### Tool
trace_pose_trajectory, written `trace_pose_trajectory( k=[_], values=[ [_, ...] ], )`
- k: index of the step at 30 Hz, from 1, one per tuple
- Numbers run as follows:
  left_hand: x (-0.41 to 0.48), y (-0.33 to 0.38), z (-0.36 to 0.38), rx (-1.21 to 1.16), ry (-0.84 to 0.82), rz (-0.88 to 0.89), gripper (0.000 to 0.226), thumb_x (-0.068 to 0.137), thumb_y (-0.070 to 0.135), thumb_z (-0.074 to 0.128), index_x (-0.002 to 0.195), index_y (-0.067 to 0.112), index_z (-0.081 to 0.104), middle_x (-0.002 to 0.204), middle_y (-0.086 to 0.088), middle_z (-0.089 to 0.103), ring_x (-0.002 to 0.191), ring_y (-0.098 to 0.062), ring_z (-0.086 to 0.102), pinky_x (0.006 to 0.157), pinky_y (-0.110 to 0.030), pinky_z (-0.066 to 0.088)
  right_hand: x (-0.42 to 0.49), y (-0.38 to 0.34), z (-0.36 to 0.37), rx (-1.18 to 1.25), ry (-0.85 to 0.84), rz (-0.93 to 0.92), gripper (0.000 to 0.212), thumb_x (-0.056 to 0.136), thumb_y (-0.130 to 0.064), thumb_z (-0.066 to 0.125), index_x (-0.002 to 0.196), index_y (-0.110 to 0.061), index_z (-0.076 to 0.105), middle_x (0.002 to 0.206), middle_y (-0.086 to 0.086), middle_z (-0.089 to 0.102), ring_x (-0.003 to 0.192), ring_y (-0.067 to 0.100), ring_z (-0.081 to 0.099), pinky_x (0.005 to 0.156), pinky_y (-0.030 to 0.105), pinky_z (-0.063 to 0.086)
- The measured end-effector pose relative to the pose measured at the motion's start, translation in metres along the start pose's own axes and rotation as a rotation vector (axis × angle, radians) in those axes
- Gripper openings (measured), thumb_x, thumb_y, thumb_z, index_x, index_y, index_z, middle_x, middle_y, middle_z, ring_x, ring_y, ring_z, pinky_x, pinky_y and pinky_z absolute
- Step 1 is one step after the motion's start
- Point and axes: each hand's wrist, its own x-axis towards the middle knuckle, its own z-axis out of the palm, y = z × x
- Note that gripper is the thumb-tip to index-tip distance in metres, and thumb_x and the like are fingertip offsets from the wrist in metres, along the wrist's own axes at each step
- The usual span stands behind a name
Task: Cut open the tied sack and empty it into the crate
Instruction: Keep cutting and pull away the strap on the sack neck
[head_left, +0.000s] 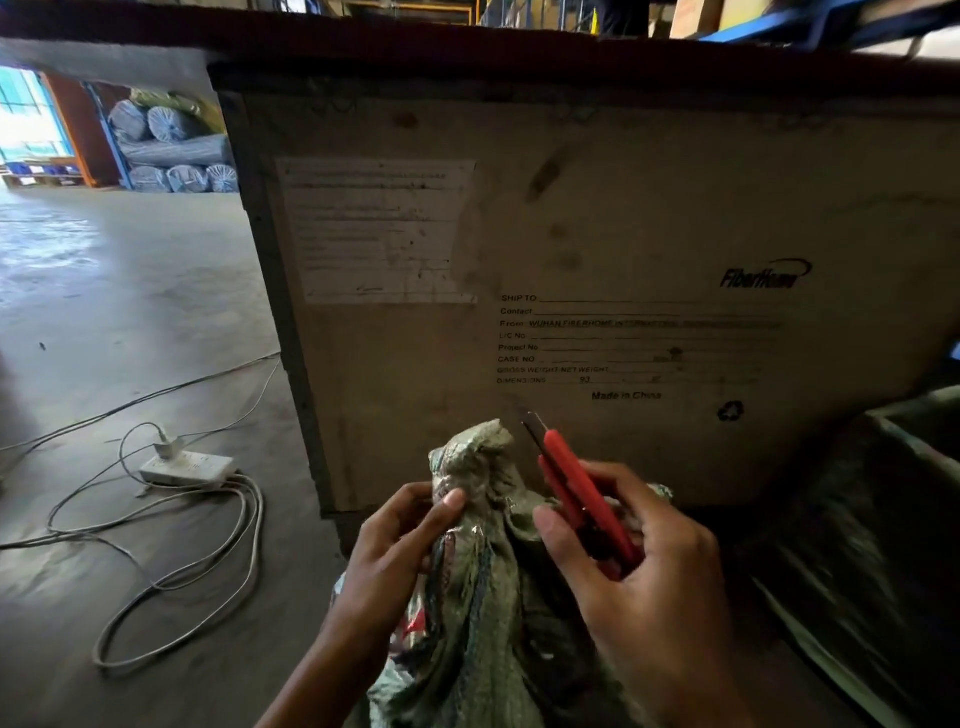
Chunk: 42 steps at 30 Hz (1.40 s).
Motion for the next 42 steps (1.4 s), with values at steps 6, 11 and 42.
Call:
trace_pose_trajectory(
  k=[6, 11, 42],
  values=[
    [-0.009, 0.001, 0.013, -0.037, -0.092, 0.037, 0.024, 0.095, 0.020, 0.061, 0.104, 0.002, 0.074, 0.084, -0.009, 0.078, 0.065, -0.008, 0.073, 0.052, -0.010, 0.052, 0.001, 0.018, 0.012, 0.031, -0.015, 0.040, 0.039, 0.073, -0.027, 0.085, 0.102, -0.044, 0.066, 0.103, -0.036, 0.065, 0.089, -0.017, 0.064, 0.068, 0.001, 0.049],
    [-0.006, 0.001, 0.010, -0.053, -0.140, 0.002, 0.033, 0.098, 0.025, 0.055, 0.107, 0.002, 0.076, 0.099, -0.023, 0.078, 0.082, -0.021, 0.074, 0.063, -0.022, 0.057, 0.007, 0.024, 0.009, 0.000, 0.037, -0.006, 0.028, 0.076, -0.036, 0.080, 0.103, -0.039, 0.071, 0.088, -0.024, 0.072, 0.080, -0.006, 0.070, 0.065, 0.009, 0.054],
    [-0.006, 0.013, -0.009, 0.080, -0.103, 0.246, 0.064, 0.062, 0.011, 0.091, 0.120, 0.015, 0.065, 0.103, -0.022, 0.071, 0.088, -0.019, 0.077, 0.070, -0.021, 0.061, 0.009, 0.033, 0.018, 0.449, -0.122, 0.287, 0.036, 0.074, -0.003, 0.083, 0.101, -0.026, 0.073, 0.094, -0.007, 0.078, 0.090, 0.006, 0.074, 0.079, 0.021, 0.056]
  ],
)
